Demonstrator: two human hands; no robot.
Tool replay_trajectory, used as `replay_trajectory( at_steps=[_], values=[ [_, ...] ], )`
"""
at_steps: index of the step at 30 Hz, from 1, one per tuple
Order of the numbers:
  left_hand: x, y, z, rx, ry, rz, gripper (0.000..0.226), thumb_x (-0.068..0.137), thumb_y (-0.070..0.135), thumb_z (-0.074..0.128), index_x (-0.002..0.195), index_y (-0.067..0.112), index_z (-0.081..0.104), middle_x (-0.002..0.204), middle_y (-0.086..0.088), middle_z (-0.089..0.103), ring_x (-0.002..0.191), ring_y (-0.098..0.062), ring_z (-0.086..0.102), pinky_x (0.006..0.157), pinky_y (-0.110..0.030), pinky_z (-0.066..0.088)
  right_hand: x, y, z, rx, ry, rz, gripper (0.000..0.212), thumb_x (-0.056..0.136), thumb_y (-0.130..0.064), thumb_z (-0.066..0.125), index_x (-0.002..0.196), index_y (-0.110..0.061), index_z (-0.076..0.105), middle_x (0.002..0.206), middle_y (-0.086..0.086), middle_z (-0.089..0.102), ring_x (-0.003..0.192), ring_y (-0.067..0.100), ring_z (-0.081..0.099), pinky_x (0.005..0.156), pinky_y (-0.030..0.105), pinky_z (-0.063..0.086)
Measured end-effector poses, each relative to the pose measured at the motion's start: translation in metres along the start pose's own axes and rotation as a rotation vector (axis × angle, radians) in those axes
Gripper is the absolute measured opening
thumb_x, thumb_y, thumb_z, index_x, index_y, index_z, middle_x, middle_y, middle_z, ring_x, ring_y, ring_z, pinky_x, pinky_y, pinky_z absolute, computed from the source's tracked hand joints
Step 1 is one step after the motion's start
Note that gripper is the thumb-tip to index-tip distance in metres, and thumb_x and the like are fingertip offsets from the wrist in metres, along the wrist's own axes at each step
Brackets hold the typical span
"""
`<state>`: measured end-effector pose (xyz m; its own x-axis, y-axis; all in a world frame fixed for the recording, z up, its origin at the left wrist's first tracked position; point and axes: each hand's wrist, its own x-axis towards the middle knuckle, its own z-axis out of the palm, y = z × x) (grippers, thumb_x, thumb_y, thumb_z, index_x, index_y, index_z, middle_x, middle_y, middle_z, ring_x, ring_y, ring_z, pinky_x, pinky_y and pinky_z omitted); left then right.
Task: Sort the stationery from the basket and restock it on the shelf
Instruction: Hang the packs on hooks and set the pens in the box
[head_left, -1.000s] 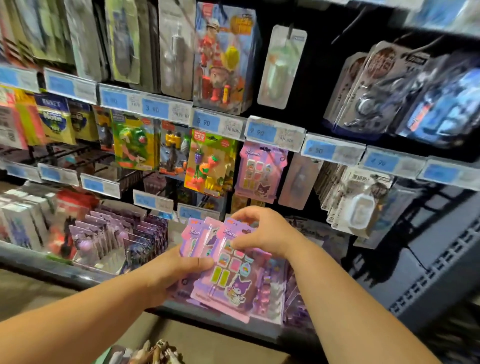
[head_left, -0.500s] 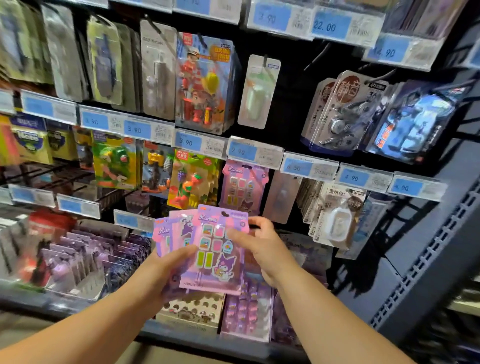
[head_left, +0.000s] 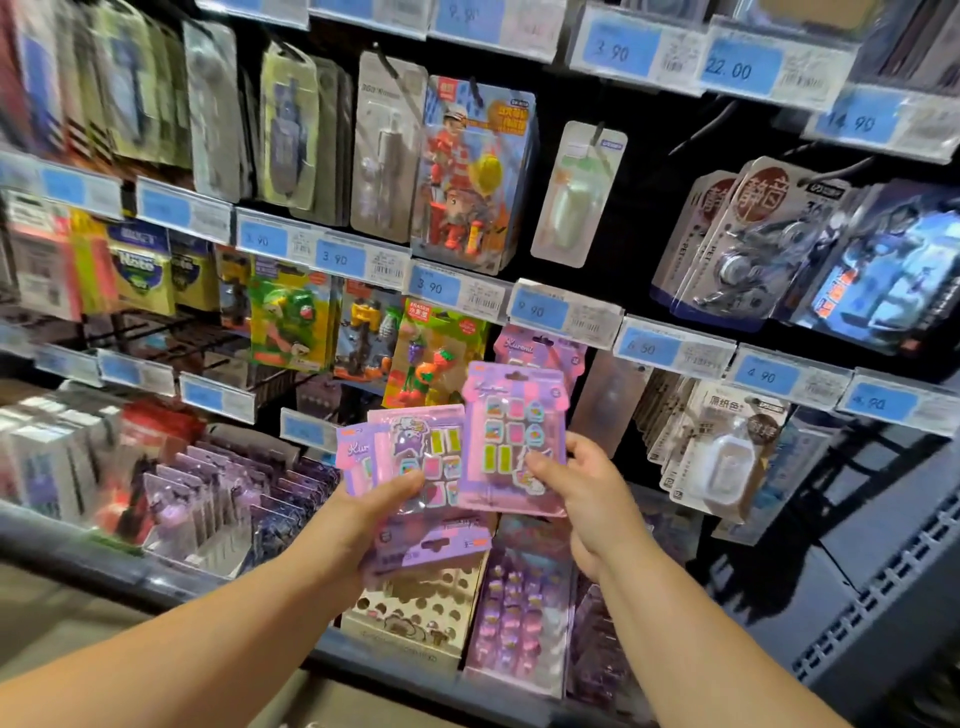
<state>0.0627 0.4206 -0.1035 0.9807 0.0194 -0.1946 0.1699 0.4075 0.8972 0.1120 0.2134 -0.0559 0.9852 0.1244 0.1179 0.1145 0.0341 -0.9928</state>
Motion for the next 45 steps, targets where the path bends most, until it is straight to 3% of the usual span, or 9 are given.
replay_trajectory(
  at_steps=[5, 8, 10, 13, 20, 27, 33, 38, 45],
  values=[
    [0.001, 0.006, -0.008, -0.048, 0.022, 0.031, 0.053, 0.063, 0.027, 0.082, 0.111, 0.013, 0.068, 0.105, -0.019, 0.073, 0.099, -0.042, 0.066, 0.097, -0.063, 0.042, 0.013, -0.007, -0.01, -0.013, 0.098, -0.084, 0.015, 0.091, -0.001, 0.061, 0.102, -0.012, 0.062, 0.099, 0.005, 0.074, 0.086, 0.015, 0.072, 0.069, 0.021, 0.057],
    [0.003, 0.008, -0.01, -0.041, 0.014, 0.064, 0.054, 0.069, 0.027, 0.08, 0.119, 0.013, 0.065, 0.106, -0.017, 0.073, 0.093, -0.039, 0.069, 0.081, -0.056, 0.055, 0.019, -0.004, -0.01, -0.014, 0.115, -0.108, 0.017, 0.091, -0.003, 0.062, 0.106, -0.012, 0.061, 0.1, 0.003, 0.074, 0.089, 0.014, 0.072, 0.072, 0.024, 0.057],
    [0.006, 0.008, -0.011, -0.036, -0.001, 0.079, 0.057, 0.071, 0.026, 0.082, 0.123, 0.013, 0.062, 0.106, -0.017, 0.073, 0.093, -0.04, 0.07, 0.08, -0.056, 0.056, 0.024, -0.001, -0.009, -0.031, 0.139, -0.115, 0.02, 0.091, -0.007, 0.064, 0.11, -0.012, 0.061, 0.104, 0.002, 0.074, 0.096, 0.018, 0.071, 0.083, 0.032, 0.057],
    [0.008, 0.007, -0.01, -0.047, 0.004, 0.071, 0.054, 0.074, 0.024, 0.077, 0.124, 0.012, 0.06, 0.105, -0.015, 0.074, 0.082, -0.034, 0.073, 0.07, -0.05, 0.06, 0.031, 0.001, -0.007, -0.033, 0.171, -0.13, 0.021, 0.091, -0.008, 0.064, 0.111, -0.011, 0.06, 0.105, 0.002, 0.073, 0.096, 0.015, 0.07, 0.086, 0.031, 0.056],
    [0.009, 0.006, -0.007, -0.032, 0.014, 0.047, 0.072, 0.06, 0.026, 0.089, 0.125, 0.014, 0.059, 0.106, -0.013, 0.074, 0.098, -0.041, 0.07, 0.086, -0.068, 0.05, 0.044, 0.007, -0.001, -0.044, 0.183, -0.152, 0.025, 0.09, -0.009, 0.066, 0.113, -0.011, 0.059, 0.103, 0.0, 0.072, 0.093, 0.013, 0.07, 0.083, 0.03, 0.055],
    [0.011, 0.008, -0.01, -0.068, 0.016, 0.037, 0.054, 0.073, 0.02, 0.072, 0.125, 0.01, 0.058, 0.104, -0.018, 0.074, 0.083, -0.037, 0.073, 0.063, -0.049, 0.061, 0.047, 0.014, 0.0, -0.028, 0.175, -0.163, 0.027, 0.091, -0.009, 0.064, 0.116, -0.012, 0.057, 0.105, -0.001, 0.072, 0.095, 0.012, 0.07, 0.08, 0.025, 0.055],
    [0.009, 0.01, -0.01, -0.065, 0.013, 0.046, 0.048, 0.074, 0.021, 0.071, 0.12, 0.01, 0.06, 0.102, -0.017, 0.074, 0.079, -0.034, 0.074, 0.059, -0.042, 0.061, 0.049, 0.015, -0.002, -0.03, 0.145, -0.175, 0.026, 0.092, -0.008, 0.062, 0.116, -0.017, 0.058, 0.104, -0.003, 0.073, 0.096, 0.011, 0.07, 0.079, 0.023, 0.055],
    [0.008, 0.009, -0.009, -0.05, 0.024, 0.045, 0.05, 0.072, 0.022, 0.072, 0.119, 0.011, 0.06, 0.102, -0.017, 0.074, 0.078, -0.034, 0.074, 0.062, -0.045, 0.062, 0.049, 0.017, -0.002, -0.031, 0.15, -0.186, 0.03, 0.092, -0.008, 0.062, 0.121, -0.015, 0.057, 0.106, -0.002, 0.073, 0.099, 0.013, 0.07, 0.088, 0.033, 0.054],
    [0.008, 0.009, -0.009, -0.045, 0.028, 0.052, 0.053, 0.071, 0.022, 0.074, 0.121, 0.012, 0.06, 0.103, -0.017, 0.074, 0.081, -0.034, 0.074, 0.064, -0.044, 0.062, 0.048, 0.02, -0.004, -0.064, 0.156, -0.206, 0.03, 0.092, -0.01, 0.063, 0.12, -0.02, 0.056, 0.1, -0.011, 0.074, 0.098, 0.01, 0.069, 0.092, 0.035, 0.052]
  ],
)
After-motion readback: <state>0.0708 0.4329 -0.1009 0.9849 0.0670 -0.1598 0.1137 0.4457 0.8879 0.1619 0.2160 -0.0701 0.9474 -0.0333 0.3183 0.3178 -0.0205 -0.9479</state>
